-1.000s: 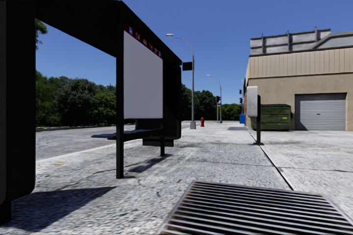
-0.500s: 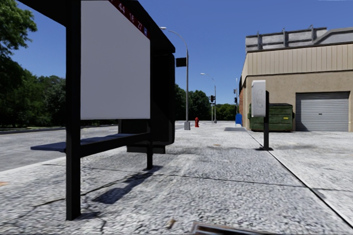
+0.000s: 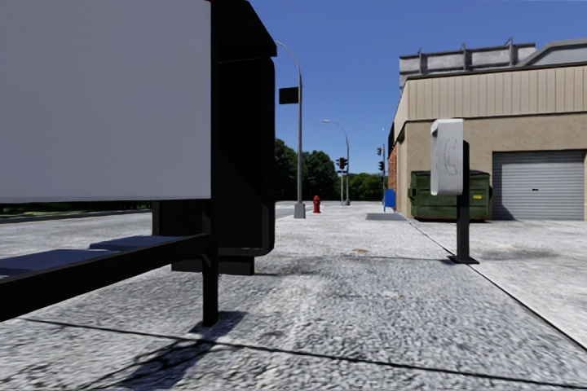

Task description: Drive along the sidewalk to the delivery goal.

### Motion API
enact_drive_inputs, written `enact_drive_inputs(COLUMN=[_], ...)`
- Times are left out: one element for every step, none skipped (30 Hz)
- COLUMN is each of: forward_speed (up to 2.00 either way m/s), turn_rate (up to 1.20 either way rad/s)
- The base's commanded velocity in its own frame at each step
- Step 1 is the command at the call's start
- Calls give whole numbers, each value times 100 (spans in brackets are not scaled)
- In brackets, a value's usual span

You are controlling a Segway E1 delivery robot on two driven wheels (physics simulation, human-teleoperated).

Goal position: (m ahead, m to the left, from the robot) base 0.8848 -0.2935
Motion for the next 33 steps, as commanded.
enact_drive_inputs(forward_speed=[190, 190, 190, 190, 190, 190, 190, 190, 190, 190, 190, 190, 190, 190, 190, 189, 181, 97, 0, 0, 0, 0, 0, 0, 0, 0, 0, 0, 0, 0, 0, 0, 0], turn_rate=[-24, -24, -24, -26, -28, -28, -29, -29, -29, -29, -30, -33, -35, -36, -36, -36, -36, -36, 0, 0, 0, 0, 0, 0, 0, 0, 0, 0, 0, 0, 0, 0, 0])
